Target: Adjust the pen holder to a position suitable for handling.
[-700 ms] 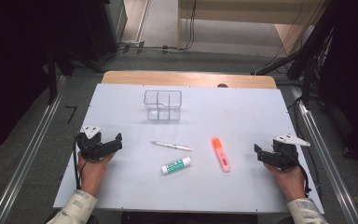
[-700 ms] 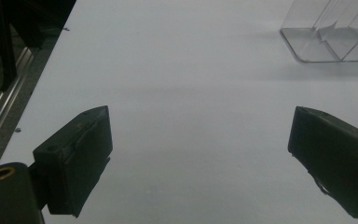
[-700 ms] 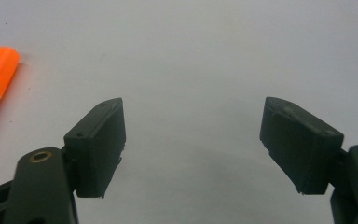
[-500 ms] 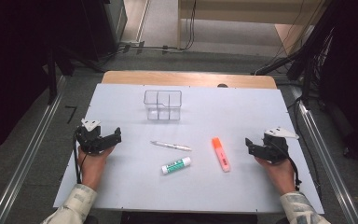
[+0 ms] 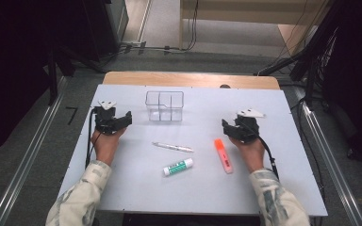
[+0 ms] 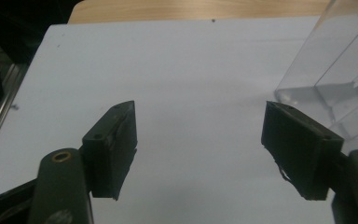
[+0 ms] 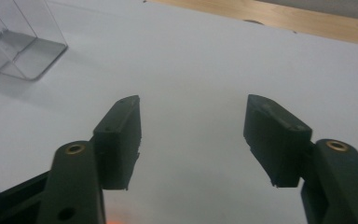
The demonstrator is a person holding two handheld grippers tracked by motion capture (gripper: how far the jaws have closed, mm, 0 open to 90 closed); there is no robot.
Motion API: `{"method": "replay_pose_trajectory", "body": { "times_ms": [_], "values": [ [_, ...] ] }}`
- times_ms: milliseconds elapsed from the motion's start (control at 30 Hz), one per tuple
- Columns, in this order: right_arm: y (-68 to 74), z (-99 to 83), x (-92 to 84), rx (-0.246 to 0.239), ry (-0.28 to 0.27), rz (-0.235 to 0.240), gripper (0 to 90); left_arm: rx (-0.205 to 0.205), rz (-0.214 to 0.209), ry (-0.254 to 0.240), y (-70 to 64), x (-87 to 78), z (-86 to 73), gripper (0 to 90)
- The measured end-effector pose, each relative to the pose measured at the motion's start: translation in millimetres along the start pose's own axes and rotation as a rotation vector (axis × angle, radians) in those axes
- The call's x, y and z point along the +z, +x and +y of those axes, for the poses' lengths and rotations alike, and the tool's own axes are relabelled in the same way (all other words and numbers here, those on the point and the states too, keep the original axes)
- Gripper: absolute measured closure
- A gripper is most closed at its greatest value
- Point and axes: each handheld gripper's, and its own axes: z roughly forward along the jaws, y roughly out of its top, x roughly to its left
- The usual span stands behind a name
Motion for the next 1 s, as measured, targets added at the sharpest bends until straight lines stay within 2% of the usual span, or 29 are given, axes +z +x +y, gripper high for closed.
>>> {"method": "replay_pose_trajectory", "body": {
  "times_ms": [33, 67, 100, 133, 167, 267, 400, 500, 533, 733, 900, 1000],
  "values": [
    [0.0, 0.0, 0.0, 0.000, 0.000, 0.000, 36.7, 0.000, 0.000, 0.000, 0.0, 0.0, 0.0, 31.4],
    [7.3, 3.9, 6.9, -0.014, -0.003, -0.003, 38.7, 0.000, -0.004, -0.012, -2.7, 2.5, 2.0, 31.4],
    [22.5, 11.5, 20.0, -0.022, -0.017, -0.008, 41.9, 0.001, -0.010, -0.026, -5.2, 4.4, 3.4, 44.0],
    [22.5, 11.5, 20.0, -0.022, -0.017, -0.008, 41.9, 0.007, -0.017, -0.036, -7.5, 6.4, 4.3, 44.0],
    [36.5, 19.3, 30.5, -0.028, -0.026, 0.006, 50.0, 0.007, -0.028, -0.035, -9.6, 8.9, 5.2, 54.3],
    [54.3, 30.3, 46.2, -0.031, 0.002, 0.058, 62.5, 0.012, -0.050, -0.029, -16.9, 16.1, 6.5, 64.6],
    [69.7, 39.0, 66.0, -0.011, 0.054, 0.134, 77.1, 0.006, -0.103, -0.023, -28.4, 25.5, 10.6, 78.8],
    [77.1, 44.0, 73.7, 0.009, 0.067, 0.151, 86.6, 0.017, -0.118, -0.024, -35.1, 31.5, 13.6, 85.8],
    [77.1, 44.0, 73.7, 0.009, 0.067, 0.151, 86.6, 0.017, -0.118, -0.024, -35.1, 31.5, 13.6, 88.1],
    [89.5, 54.0, 79.2, -0.017, 0.071, 0.184, 87.5, 0.056, -0.151, -0.034, -47.3, 37.0, 22.3, 90.0],
    [91.6, 53.3, 80.6, -0.023, 0.070, 0.198, 87.4, 0.060, -0.176, -0.030, -49.6, 38.2, 23.0, 90.0],
    [93.2, 52.1, 80.5, -0.036, 0.074, 0.196, 87.5, 0.073, -0.173, -0.030, -53.9, 37.7, 22.3, 90.0]
  ]
}}
